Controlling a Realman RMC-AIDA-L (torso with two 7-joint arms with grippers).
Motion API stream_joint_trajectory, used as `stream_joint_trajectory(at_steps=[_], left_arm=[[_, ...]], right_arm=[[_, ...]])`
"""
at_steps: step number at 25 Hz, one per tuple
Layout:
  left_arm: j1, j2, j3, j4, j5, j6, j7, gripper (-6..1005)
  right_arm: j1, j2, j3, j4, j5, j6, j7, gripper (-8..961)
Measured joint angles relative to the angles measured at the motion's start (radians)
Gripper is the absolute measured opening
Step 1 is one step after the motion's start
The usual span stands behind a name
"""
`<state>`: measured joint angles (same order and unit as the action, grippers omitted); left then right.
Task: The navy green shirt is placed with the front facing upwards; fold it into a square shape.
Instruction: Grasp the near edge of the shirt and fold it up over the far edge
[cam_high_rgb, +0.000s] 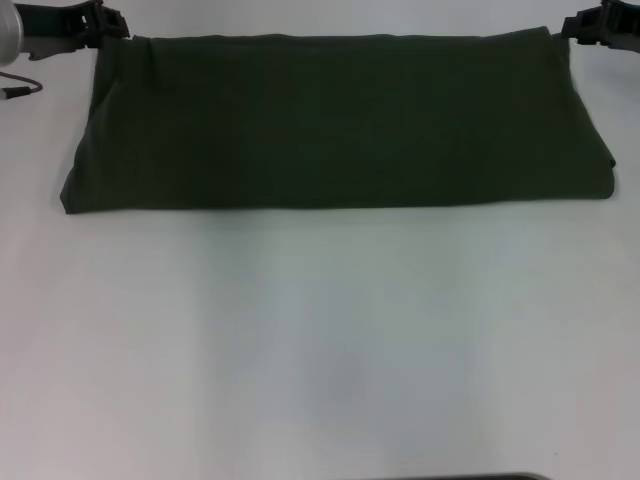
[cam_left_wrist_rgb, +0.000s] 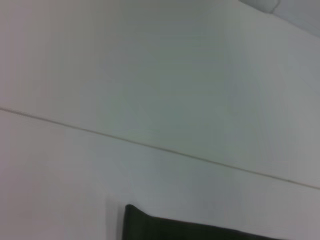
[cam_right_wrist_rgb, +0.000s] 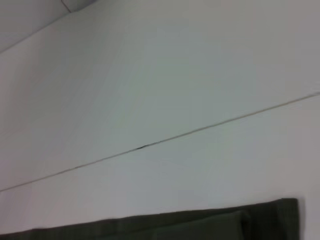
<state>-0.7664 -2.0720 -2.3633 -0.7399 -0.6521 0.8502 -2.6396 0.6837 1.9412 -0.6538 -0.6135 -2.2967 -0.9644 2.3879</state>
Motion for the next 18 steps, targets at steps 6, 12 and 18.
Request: stream_joint_trajectory(at_steps=[6, 12, 18], left_arm=[[0.015, -0.001, -0.001, -0.039, 0.001, 0.038, -0.004, 401], [0.056, 0.000, -0.014, -0.123, -0.001, 0.134, -0.014, 635], [0.112, 0.021, -0.111, -0.215, -0.066, 0.389, 0.002, 869]], right_arm=[[-0.022, -0.047, 0.006, -0.008, 0.005, -0.063, 0.005, 289], [-0.036, -0.066, 0.021, -0.043, 0.015, -0.220, -0.021, 489], [-0.101, -0.062, 0.115, -0.107, 0.151, -0.521, -0.178, 682]])
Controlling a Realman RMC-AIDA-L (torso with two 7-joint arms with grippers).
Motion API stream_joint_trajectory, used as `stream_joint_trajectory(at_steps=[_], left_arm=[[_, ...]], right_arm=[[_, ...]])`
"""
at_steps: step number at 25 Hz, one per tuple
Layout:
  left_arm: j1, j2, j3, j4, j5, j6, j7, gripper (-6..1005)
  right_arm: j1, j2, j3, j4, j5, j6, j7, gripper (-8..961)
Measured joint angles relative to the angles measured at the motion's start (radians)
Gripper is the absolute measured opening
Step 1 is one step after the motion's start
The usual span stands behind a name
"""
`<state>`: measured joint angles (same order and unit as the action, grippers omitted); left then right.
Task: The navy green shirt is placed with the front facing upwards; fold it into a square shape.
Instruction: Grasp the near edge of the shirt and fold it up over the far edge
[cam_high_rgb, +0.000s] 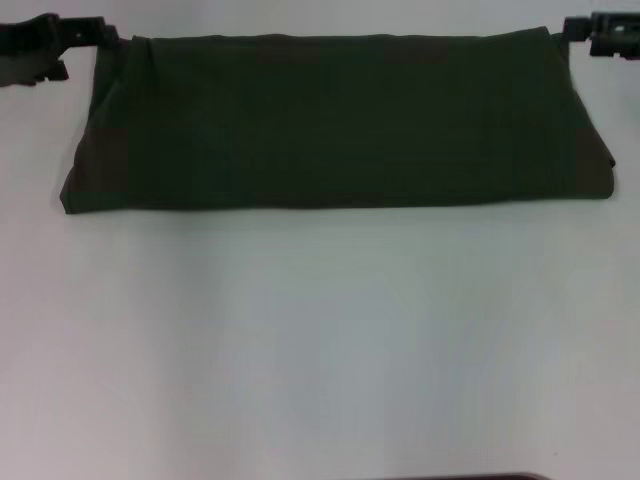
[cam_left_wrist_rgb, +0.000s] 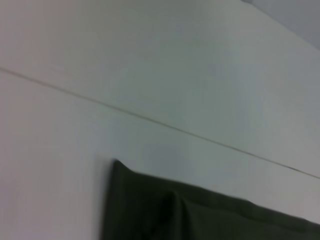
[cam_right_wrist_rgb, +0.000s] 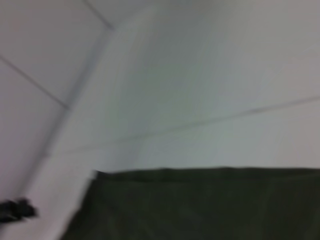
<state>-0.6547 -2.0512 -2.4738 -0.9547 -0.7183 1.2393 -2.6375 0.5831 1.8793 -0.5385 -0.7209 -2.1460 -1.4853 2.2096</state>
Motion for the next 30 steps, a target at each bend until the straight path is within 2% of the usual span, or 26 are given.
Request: stream_joint_trajectory(at_steps=[2, 4, 7, 10, 13, 16, 17, 18, 20, 27, 30], left_arm=[[0.031, 0.021, -0.031, -0.004, -0.063, 0.101, 0.022, 938], [0.062, 0.038, -0.045, 0.002, -0.107, 0.162, 0.029, 942], [0.101, 0.056, -0.061, 0.026, -0.127, 0.193, 0.023, 947], [0.123, 0.081, -0.076, 0.089, -0.129, 0.194, 0.021, 913], [0.130, 0.101, -0.084, 0.152, -0.128, 0.190, 0.021, 878], [0.131, 0.106, -0.084, 0.186, -0.123, 0.190, 0.022, 844], [0.130, 0.107, -0.084, 0.192, -0.121, 0.190, 0.024, 836], [0.130, 0.107, -0.084, 0.192, -0.121, 0.190, 0.024, 827], [0.130, 0.108, -0.084, 0.193, -0.120, 0.189, 0.022, 810], [0.119, 0.116, -0.073, 0.224, -0.107, 0.164, 0.003, 801], [0.109, 0.121, -0.069, 0.265, -0.099, 0.128, -0.002, 801]], right_arm=[[-0.040, 0.008, 0.036, -0.006, 0.072, -0.060, -0.037, 742], [-0.081, 0.018, 0.049, -0.006, 0.120, -0.074, -0.061, 801], [-0.132, 0.036, 0.063, 0.005, 0.150, -0.066, -0.094, 861], [-0.155, 0.047, 0.073, 0.008, 0.153, -0.064, -0.107, 908], [-0.158, 0.046, 0.065, 0.009, 0.143, -0.066, -0.089, 925], [-0.150, 0.031, 0.061, 0.010, 0.096, -0.062, -0.022, 926], [-0.137, 0.014, 0.061, 0.011, 0.053, -0.060, 0.036, 926], [-0.137, 0.014, 0.061, 0.011, 0.053, -0.060, 0.036, 926], [-0.125, -0.003, 0.060, 0.010, 0.009, -0.063, 0.089, 927], [-0.087, -0.074, 0.060, 0.011, -0.098, -0.073, 0.218, 927], [-0.074, -0.090, 0.060, 0.012, -0.134, -0.072, 0.251, 926]])
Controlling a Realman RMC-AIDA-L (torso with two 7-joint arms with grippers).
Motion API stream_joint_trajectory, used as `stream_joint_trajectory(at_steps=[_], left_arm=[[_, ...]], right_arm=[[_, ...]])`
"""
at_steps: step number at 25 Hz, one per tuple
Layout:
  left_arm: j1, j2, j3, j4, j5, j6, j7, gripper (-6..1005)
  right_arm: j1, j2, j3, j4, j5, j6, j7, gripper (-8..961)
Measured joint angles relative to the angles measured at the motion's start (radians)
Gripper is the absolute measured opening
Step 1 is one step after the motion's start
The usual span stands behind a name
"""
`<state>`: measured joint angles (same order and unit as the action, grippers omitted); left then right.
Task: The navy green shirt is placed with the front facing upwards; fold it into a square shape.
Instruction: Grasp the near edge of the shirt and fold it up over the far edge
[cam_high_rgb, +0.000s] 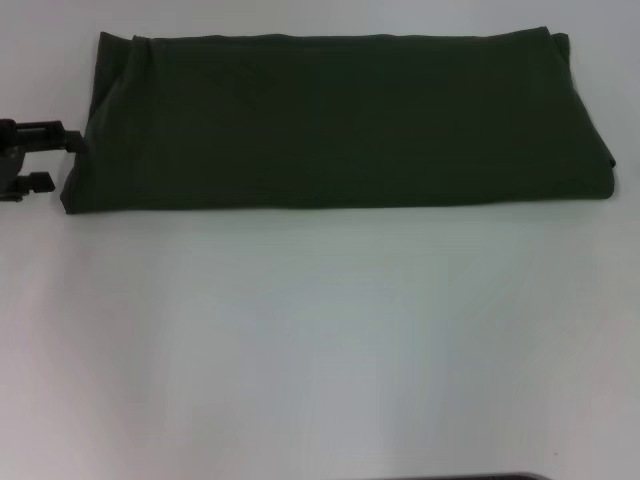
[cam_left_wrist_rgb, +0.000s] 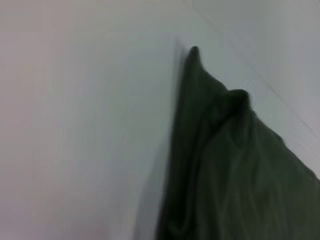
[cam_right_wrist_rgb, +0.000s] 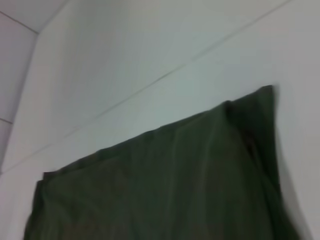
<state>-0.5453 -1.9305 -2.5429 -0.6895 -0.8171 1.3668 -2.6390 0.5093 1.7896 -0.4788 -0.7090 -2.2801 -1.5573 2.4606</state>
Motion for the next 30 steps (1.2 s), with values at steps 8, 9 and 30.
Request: stream_joint_trajectory(at_steps=[8, 9, 30], left_arm=[[-0.034, 0.000, 0.001, 0.079, 0.059, -0.099, -0.002, 802], [-0.036, 0.000, 0.001, 0.083, 0.061, -0.100, -0.002, 802], [-0.089, -0.028, 0.057, 0.109, 0.069, -0.095, 0.007, 795]], right_arm=[[0.015, 0.001, 0.000, 0.000, -0.019, -0.002, 0.014, 927], [0.015, 0.001, 0.000, 0.000, -0.019, -0.002, 0.014, 927], [0.025, 0.002, 0.009, 0.002, -0.010, -0.023, 0.015, 926]])
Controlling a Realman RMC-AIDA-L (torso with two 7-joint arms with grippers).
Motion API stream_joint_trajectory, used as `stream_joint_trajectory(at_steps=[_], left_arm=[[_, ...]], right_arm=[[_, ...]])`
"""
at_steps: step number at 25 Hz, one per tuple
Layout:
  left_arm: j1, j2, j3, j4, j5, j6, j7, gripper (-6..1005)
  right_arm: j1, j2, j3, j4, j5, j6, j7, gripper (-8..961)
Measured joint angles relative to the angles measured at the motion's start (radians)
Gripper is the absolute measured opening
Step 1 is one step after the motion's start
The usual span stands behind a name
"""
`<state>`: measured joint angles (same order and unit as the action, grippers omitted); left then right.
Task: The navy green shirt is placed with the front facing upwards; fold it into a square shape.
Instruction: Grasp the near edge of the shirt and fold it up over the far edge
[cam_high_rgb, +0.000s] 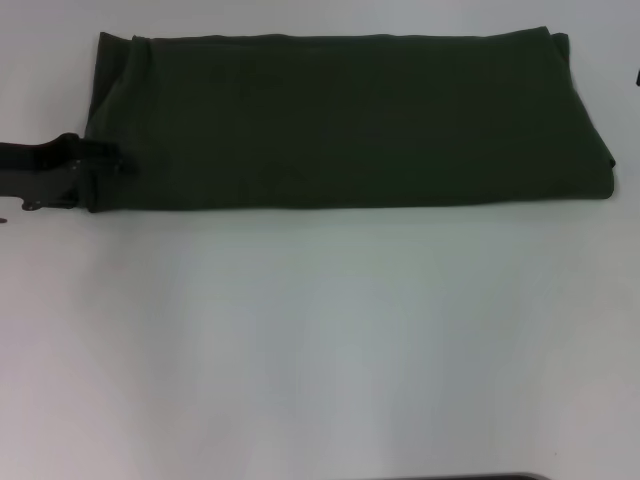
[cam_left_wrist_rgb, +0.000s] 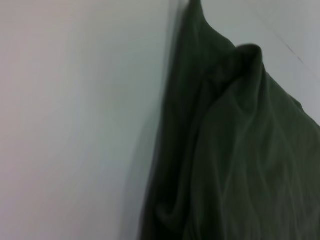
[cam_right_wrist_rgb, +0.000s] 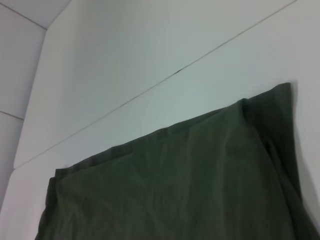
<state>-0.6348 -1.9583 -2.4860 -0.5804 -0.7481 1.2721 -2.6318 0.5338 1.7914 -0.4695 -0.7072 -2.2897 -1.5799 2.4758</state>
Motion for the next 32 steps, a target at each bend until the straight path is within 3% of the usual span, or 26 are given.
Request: stream_joint_trajectory(at_steps=[2, 7, 13, 16, 21, 26, 32], left_arm=[[-0.004, 0.003, 0.012, -0.008, 0.001, 0.015, 0.001, 791], [-0.005, 0.003, 0.031, -0.014, 0.003, 0.027, 0.000, 542], [-0.005, 0.005, 0.030, -0.019, 0.001, 0.046, 0.001, 403], [-0.006, 0.006, 0.028, -0.030, -0.003, 0.055, 0.002, 333], [-0.006, 0.003, 0.025, -0.064, -0.004, 0.080, -0.003, 105], [-0.008, -0.003, 0.024, -0.099, -0.006, 0.103, -0.008, 18], [-0.014, -0.004, 0.021, -0.118, -0.007, 0.111, -0.011, 19]], right_arm=[[0.001, 0.001, 0.001, 0.000, 0.001, -0.003, 0.000, 926], [0.004, 0.001, 0.001, -0.001, 0.001, -0.008, 0.001, 926], [0.019, -0.002, -0.035, -0.008, -0.078, 0.006, 0.013, 922], [0.030, 0.007, -0.060, -0.009, -0.127, 0.029, 0.005, 917], [0.034, 0.029, -0.111, -0.003, -0.135, 0.080, 0.003, 908], [0.042, 0.061, -0.112, 0.009, -0.136, 0.134, 0.003, 899], [0.059, 0.081, -0.147, 0.059, -0.137, 0.176, 0.004, 889]])
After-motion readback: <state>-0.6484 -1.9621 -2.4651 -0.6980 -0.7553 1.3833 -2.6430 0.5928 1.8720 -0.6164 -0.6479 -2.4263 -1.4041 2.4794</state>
